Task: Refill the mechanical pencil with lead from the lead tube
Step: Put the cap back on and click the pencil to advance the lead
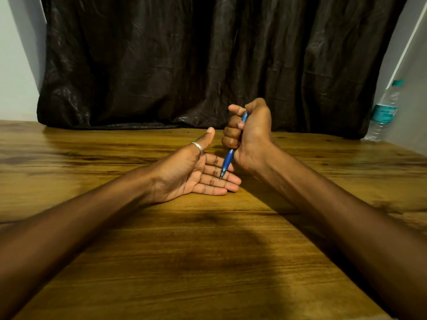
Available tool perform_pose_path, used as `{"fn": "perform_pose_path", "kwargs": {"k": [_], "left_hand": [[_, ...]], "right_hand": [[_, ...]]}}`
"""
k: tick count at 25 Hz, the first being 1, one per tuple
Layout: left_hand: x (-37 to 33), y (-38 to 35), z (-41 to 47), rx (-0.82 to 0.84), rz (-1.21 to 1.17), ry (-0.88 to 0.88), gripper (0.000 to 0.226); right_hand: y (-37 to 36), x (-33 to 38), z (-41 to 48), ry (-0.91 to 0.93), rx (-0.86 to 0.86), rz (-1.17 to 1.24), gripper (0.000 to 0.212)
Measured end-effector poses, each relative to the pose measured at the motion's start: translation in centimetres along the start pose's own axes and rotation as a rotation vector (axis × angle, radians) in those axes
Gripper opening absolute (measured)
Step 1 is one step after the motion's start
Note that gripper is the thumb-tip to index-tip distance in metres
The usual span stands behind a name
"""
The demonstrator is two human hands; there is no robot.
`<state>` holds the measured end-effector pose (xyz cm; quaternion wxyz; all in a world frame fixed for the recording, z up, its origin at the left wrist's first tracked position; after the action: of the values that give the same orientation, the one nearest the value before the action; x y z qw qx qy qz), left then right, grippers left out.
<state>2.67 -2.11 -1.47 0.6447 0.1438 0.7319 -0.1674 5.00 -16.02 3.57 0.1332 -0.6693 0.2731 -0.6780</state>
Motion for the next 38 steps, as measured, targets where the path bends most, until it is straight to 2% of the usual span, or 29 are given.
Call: {"fn": "perform_pose_path", "kwargs": {"k": [38], "left_hand": [[-0.09,-0.32,-0.25,-0.022,0.046,-0.02,0.09]], "right_hand": [[0.29,-0.1,0.47,0.009,-0.036,0.005,0.023]]}}
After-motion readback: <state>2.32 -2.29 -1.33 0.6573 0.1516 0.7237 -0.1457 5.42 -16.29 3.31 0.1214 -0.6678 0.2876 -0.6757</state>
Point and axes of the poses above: each hand's wrist, its own z-axis towards the middle knuckle, its own y-axis out of the back of the hand, x = y × z, the point moved 1 cm from there along z, towards the middle knuckle, and after that the axes turned 11 degrees about -x, right-handed, at the moved point
